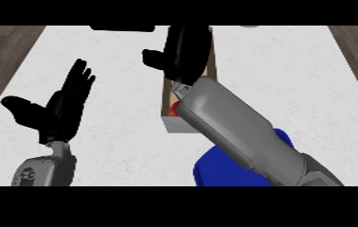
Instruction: Pick the pear from the tray and place it in the cardboard box
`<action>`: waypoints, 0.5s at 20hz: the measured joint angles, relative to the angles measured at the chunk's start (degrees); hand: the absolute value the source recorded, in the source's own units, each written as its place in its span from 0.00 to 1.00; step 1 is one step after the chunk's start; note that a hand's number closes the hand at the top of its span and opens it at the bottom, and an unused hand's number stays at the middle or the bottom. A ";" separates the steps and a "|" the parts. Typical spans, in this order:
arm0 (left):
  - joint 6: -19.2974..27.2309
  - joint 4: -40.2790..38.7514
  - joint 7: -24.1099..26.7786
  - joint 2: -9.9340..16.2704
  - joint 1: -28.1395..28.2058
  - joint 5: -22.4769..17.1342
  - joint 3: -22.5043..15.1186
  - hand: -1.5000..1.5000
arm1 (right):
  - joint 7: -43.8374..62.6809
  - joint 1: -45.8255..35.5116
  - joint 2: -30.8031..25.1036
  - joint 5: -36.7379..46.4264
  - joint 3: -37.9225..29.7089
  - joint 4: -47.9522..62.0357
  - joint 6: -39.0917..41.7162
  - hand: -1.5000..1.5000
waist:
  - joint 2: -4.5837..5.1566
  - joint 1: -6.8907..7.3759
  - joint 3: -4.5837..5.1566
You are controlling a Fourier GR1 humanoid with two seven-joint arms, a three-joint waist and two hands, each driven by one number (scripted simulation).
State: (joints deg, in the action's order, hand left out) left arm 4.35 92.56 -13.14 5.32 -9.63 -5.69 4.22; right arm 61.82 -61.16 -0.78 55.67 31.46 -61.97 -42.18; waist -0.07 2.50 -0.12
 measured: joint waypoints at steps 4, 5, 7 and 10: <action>0.10 0.21 0.72 -0.07 1.25 0.27 0.05 0.50 | -0.47 5.23 0.18 1.67 -0.55 -4.13 -8.13 0.00 | -0.19 -0.74 0.04; 0.27 0.03 0.95 -0.16 1.28 0.45 0.05 0.50 | -0.47 6.65 0.22 2.34 -0.34 -4.88 -9.90 0.00 | -0.20 -0.95 0.06; 0.40 0.08 1.20 -0.16 1.68 0.59 0.17 0.50 | -0.43 9.78 0.27 4.16 0.08 -6.21 -13.15 0.00 | -0.24 -1.28 0.08; 0.59 0.46 0.97 0.04 2.05 0.24 0.82 0.50 | 0.19 14.66 0.34 8.05 1.16 -9.85 -15.98 0.00 | -0.47 -1.93 0.11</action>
State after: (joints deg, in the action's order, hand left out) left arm 4.94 93.03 -12.17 5.36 -7.58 -5.45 5.03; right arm 62.01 -46.50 -0.45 63.72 32.62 -71.83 -58.16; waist -0.54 0.57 0.00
